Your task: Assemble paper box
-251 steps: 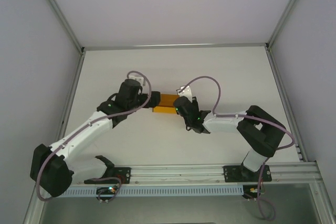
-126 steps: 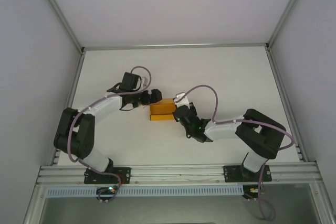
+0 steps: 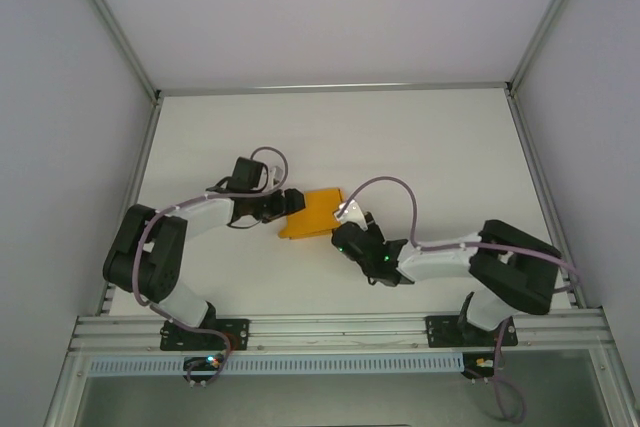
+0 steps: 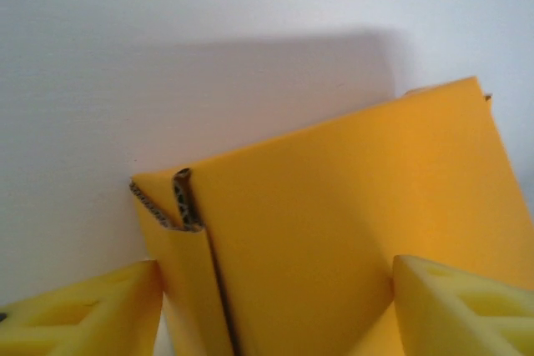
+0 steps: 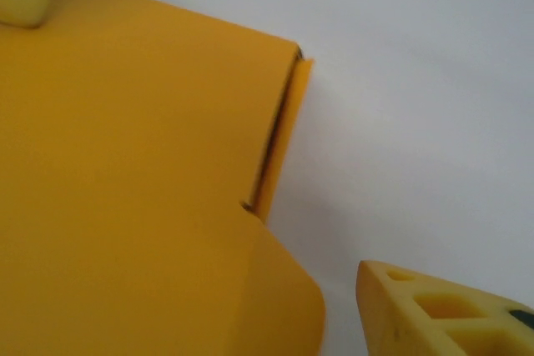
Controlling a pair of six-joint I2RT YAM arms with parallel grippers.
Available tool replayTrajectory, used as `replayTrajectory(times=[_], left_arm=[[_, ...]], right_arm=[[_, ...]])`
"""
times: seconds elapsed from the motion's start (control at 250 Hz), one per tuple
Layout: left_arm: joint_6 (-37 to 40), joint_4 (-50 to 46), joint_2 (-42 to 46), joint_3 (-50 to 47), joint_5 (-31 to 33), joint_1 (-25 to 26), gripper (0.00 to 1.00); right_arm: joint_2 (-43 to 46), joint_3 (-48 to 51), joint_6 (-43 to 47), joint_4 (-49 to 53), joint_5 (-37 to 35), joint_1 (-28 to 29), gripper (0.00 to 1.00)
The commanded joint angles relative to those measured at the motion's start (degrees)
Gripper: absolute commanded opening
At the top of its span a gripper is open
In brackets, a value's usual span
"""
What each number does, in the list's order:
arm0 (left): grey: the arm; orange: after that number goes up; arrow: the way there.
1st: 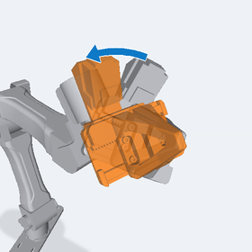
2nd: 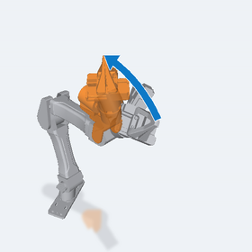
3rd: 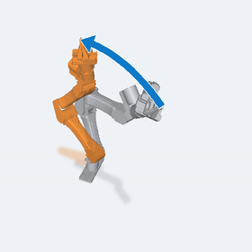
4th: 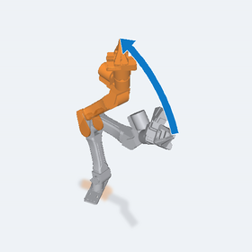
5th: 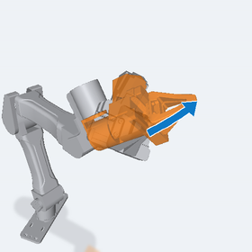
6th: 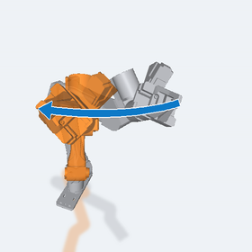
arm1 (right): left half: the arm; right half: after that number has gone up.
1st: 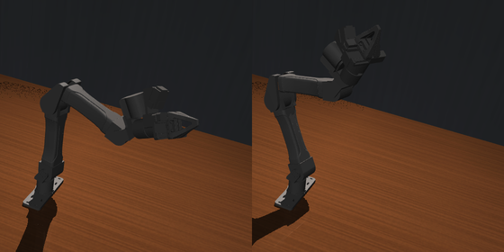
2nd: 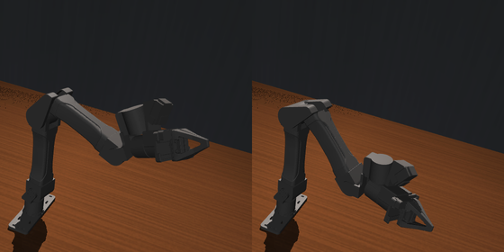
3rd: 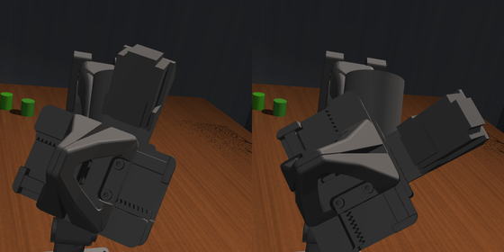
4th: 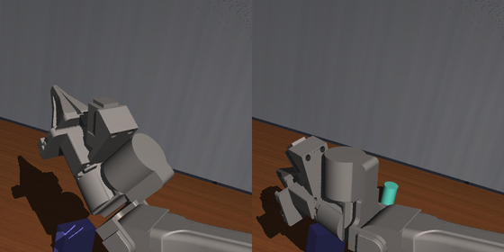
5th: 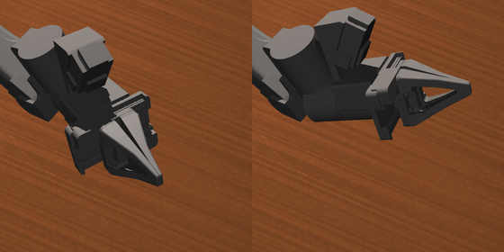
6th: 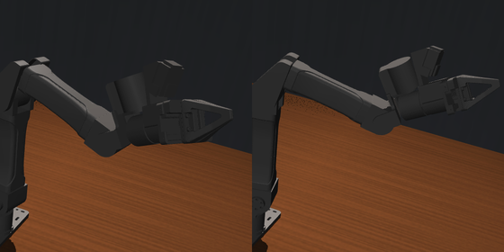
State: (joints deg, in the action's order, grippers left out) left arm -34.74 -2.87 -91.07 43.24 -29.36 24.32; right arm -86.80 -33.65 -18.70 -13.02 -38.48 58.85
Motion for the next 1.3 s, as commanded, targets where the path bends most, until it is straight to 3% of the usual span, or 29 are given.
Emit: replayTrajectory(times=[0.0, 0.068, 0.144, 0.3, 0.371, 0.459, 0.527, 0.683, 1.034, 1.218, 1.294], left_arm=[[0.46, -1.68, -2.72, -1.06, 2.52, 0.05, 0.59], [0.69, -1.13, -3.64, -1.02, 2.2, -0.1, 0.55], [0.73, -0.24, -4.52, -1.12, 1.99, -0.13, 0.5], [1.16, 3.44, -5.78, -2.08, 0.28, -1.68, 0.29], [1.17, 6.57, -6.51, -3.19, -3.22, -2.36, 0.28], [0.06, 11.33, -7.02, -5.55, -6.01, -3.22, 0.24], [-1.46, 16.08, -7.6, -7.53, -8.37, -4.21, 0.24], [-5.62, 26.55, -9.63, -10.52, -15.16, -6.55, 0.24], [-6.44, 30.72, -10.38, -12.13, -16.57, -7.7, 0.19], [-8.13, 35.1, -11.14, -13.14, -18.19, -7.89, 0.18], [-7.97, 34.9, -10.82, -12.92, -17.86, -7.84, 0.19]], right_arm=[[6.35, 2.13, -6.17, 8.64, -0.17, 0.13, 0.72], [12.26, 3.7, -7.06, 11.86, 1.77, 0.04, 0.91], [17.66, 5.22, -7.56, 14.93, 4.24, -0.09, 0.98], [26.63, 6.45, -9.88, 17.85, 14.1, -4.06, 0.99], [28.8, 6.25, -15.17, 17.24, 18.78, -8.89, 1.0], [28.86, 6.05, -21.67, 14.08, 29.53, -16.68, 1.0], [27.32, 5.24, -23.2, 11.1, 37.31, -20.29, 1.0], [21.11, 2.19, -24.76, 7.51, 45.32, -24.44, 1.0], [-4.85, -8.13, -29.5, -4.69, 63.89, -28.0, 0.98], [-13.97, -8.4, -34.67, -23.14, 76.05, -29.97, 0.83], [-14.28, -8.67, -35.47, -25.31, 77.26, -29.98, 0.69]])
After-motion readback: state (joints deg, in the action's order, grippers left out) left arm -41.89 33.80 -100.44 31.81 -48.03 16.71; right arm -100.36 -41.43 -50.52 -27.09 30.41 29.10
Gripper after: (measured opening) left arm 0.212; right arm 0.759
